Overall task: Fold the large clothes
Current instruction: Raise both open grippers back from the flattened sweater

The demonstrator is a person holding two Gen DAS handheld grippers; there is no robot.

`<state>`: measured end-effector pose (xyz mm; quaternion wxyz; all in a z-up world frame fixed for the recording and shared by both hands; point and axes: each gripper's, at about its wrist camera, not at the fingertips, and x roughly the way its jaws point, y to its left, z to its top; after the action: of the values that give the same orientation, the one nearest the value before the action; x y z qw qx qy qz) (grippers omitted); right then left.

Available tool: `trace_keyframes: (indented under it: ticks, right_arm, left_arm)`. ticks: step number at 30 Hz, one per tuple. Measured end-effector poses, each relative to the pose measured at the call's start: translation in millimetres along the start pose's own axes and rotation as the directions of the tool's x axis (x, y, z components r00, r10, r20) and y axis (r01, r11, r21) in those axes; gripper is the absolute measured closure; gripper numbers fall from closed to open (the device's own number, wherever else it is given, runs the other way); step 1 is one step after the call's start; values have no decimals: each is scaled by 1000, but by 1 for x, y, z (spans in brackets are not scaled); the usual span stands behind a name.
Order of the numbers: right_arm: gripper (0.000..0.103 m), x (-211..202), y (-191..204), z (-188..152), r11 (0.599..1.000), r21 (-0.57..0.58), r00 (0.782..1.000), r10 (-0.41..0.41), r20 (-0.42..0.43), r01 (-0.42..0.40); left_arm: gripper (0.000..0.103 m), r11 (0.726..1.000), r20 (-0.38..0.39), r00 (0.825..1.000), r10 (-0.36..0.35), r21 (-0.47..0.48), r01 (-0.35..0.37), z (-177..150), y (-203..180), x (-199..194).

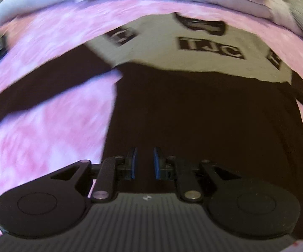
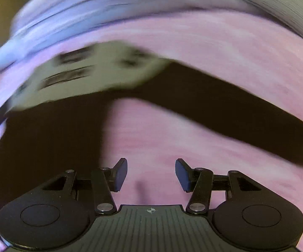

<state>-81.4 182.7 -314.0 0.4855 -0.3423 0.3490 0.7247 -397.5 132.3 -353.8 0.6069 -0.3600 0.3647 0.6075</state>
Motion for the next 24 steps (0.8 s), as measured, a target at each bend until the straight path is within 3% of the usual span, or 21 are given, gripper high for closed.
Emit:
trace_keyframes:
  ticks: [2,4,6,8,12,16,22,24]
  right_arm:
    - [54,17,38,-1,998,-52,1000,22,3,-22]
    - [54,32,65,-12,992,-121,1000,-27,-11,25]
    - [54,41,82,-35,981,-177,995,-88,-43,79]
    - [54,24,95,-71,968,-213,990,-139,-21,131]
    - [54,-10,100,-131,971,-142,977,-200,-67,189]
    - [54,-33,115,-165,962,-131,960,-254,-117,239]
    - [54,-44,112,-153,969,31,915,-222,-338,247]
    - [54,-65,115,-144,971,82,929,-189,-317,225]
  left_arm:
    - [91,998,-5,999,-38,50,38,3,-7,14]
    - [91,993,-17,999,-47,109,48,-5,-11,23]
    - [91,983,9,999,-52,179,49,-18,-12,17]
    - [90,976,-17,998,-65,209,67,-40,-6,5]
    - [90,970,-43,995,-92,224,99,-95,17,-27]
    - [90,973,-120,985,-123,180,143,-128,37,-52]
    - [90,976,-249,957,-150,115,183,-130,47,-83]
    - [90,976,-243,958,-153,112,185,-122,44,-109]
